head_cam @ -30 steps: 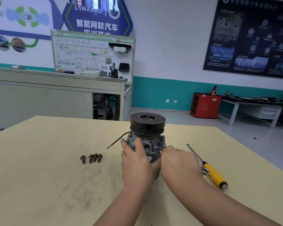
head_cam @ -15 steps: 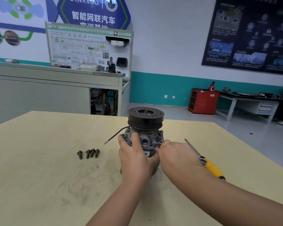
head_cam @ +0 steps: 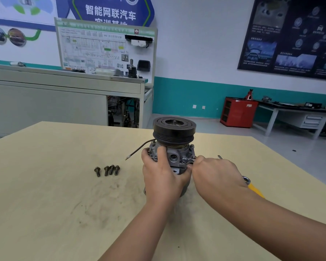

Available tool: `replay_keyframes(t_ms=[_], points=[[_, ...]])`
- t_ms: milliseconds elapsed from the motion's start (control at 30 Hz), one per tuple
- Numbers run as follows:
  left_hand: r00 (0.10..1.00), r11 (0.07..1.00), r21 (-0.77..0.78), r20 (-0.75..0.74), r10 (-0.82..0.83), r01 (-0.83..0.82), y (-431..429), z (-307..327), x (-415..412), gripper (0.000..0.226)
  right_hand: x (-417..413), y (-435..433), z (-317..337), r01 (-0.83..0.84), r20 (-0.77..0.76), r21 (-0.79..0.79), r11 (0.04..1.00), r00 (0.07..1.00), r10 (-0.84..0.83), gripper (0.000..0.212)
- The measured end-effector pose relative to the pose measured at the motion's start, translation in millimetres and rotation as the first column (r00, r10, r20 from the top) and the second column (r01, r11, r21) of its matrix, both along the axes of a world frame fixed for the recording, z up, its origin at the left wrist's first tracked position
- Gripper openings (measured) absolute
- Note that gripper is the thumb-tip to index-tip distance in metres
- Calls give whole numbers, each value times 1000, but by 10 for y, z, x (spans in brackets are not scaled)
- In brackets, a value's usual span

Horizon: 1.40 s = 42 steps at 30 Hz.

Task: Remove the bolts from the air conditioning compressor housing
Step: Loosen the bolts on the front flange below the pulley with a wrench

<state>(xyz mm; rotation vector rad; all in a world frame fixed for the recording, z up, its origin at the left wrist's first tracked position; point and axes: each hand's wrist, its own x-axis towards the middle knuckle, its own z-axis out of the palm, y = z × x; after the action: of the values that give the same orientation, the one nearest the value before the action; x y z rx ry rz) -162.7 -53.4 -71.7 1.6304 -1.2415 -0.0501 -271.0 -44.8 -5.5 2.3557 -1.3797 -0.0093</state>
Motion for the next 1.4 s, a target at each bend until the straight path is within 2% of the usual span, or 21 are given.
replay_keyframes(t_ms=[167,433,633,733,833,900,1000,1167,1233,1300,1400], points=[[999,999,-28,48,-16,17,-16,-14,71,76,-101,-114,-28,-56,-7,-80,995,998,55,12],[994,995,-26,47,-94,95,-70,-71,200,79,-259,-380,-115,-222,-24,-234,947,975,222,34],[942,942,6,28,-334,334,-128,-47,564,75,-220,-669,-63,-418,70,-215,883,895,441,49],[931,931,-5,23,-365,366,-157,-62,614,73,-186,-760,-49,-508,40,-308,804,838,545,45],[921,920,-25,4,-390,390,-189,-86,627,73,-198,-817,-9,-568,27,-321,758,795,606,40],[910,910,-39,-6,-414,413,-204,-87,658,72,-191,-867,15,-583,5,-241,776,799,601,44],[894,893,-50,-18,-448,447,-213,-88,686,71,-197,-936,28,-562,108,-87,822,815,569,52],[899,897,-79,-15,-437,435,-200,-87,654,69,-333,-810,18,-518,360,-88,851,780,512,53],[916,913,-96,-17,-400,397,-175,-87,589,70,-364,-726,47,-493,342,-77,867,804,487,59],[945,937,-131,-4,-327,323,-144,-113,459,74,-376,-647,71,-427,264,-46,903,867,423,61],[989,979,-151,-25,-145,140,-74,-137,167,81,-401,-559,98,-329,188,-41,943,925,331,38]])
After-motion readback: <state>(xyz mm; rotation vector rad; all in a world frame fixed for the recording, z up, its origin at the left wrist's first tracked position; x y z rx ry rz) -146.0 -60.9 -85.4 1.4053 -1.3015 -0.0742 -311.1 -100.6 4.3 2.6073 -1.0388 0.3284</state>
